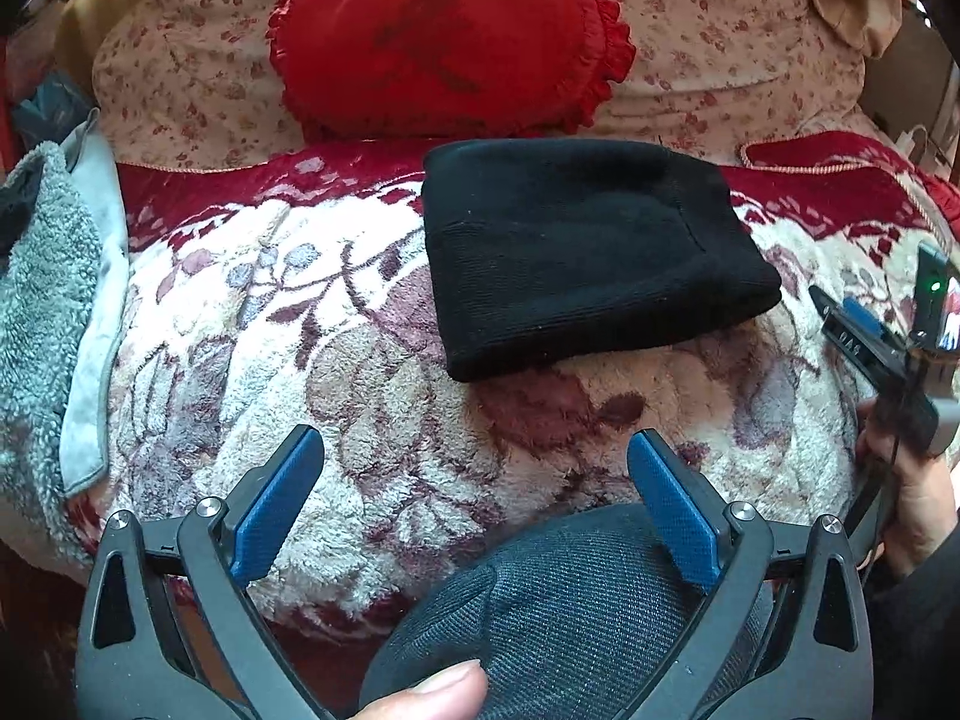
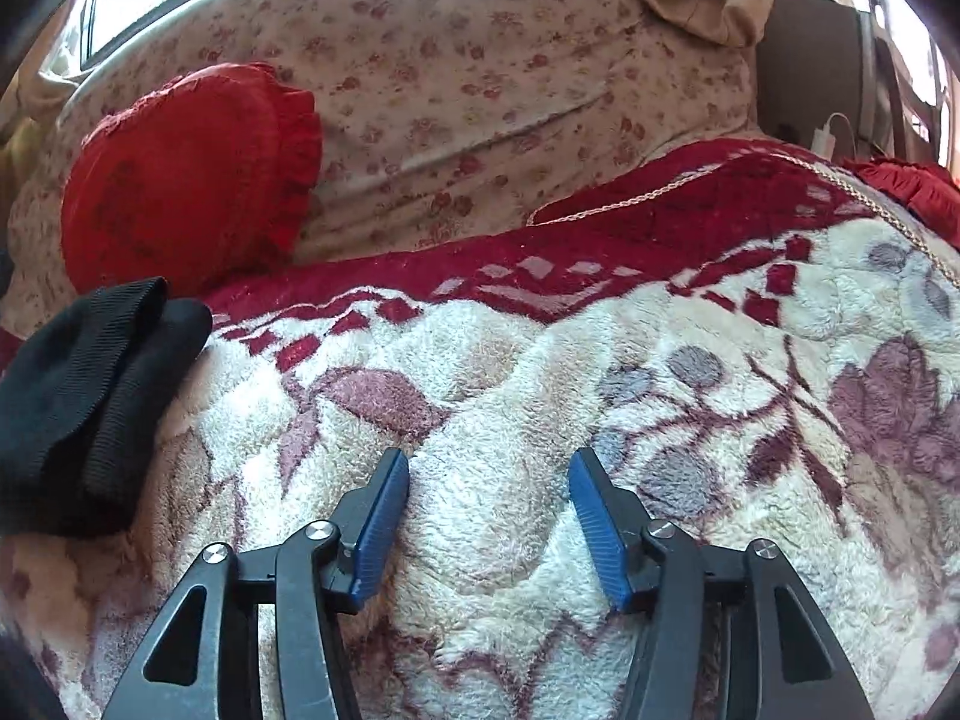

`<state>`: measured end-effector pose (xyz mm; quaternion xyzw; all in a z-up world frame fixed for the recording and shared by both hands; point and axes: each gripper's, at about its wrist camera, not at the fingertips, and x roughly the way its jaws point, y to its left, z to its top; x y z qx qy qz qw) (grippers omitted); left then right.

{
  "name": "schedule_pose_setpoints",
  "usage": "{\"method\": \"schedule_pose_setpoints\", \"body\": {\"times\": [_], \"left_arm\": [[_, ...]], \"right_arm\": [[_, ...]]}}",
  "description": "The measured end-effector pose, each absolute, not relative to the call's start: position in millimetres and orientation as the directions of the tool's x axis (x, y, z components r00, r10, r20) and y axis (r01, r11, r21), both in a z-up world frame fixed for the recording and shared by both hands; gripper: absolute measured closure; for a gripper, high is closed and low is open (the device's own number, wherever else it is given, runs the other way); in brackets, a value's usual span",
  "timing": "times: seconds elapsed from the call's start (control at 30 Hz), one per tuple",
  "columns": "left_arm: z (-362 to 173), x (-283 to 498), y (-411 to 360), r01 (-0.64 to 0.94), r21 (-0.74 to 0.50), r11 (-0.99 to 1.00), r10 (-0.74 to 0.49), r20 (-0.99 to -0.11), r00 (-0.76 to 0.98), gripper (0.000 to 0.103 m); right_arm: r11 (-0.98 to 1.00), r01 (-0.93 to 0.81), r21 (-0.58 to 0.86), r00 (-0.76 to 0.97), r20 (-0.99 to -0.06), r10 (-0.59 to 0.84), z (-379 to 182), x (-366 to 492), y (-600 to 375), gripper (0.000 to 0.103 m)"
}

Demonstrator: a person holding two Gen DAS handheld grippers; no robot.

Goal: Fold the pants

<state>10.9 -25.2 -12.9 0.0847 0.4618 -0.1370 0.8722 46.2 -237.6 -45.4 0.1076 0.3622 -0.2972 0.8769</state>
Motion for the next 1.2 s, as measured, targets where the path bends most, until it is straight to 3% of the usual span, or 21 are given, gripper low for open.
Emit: {"method": "schedule_pose_setpoints", "body": {"times": [0.5, 0.8, 1.07, 1.2], "left_arm": [[-13, 15, -26, 0.287, 0.006, 0.958, -0.156, -0.83, 0.536, 0.001], [-17, 16, -25, 0.284, 0.035, 0.958, -0.126, -0.838, 0.53, 0.001], [-21, 18, -26, 0.291, 0.038, 0.956, -0.122, -0.85, 0.512, 0.001], [-22, 18, -25, 0.293, 0.029, 0.956, -0.129, -0.853, 0.506, 0.001]], "right_arm": [[0.779, 0.621, 0.083, 0.61, -0.676, -0.413, -40, 45, -221, 0.042], [0.83, 0.549, -0.099, 0.619, -0.62, -0.483, -49, 45, -169, 0.036], [0.813, 0.564, -0.141, 0.531, -0.693, -0.488, -49, 66, -185, 0.007], [0.825, 0.555, -0.11, 0.532, -0.715, -0.453, -50, 67, -196, 0.003]]}}
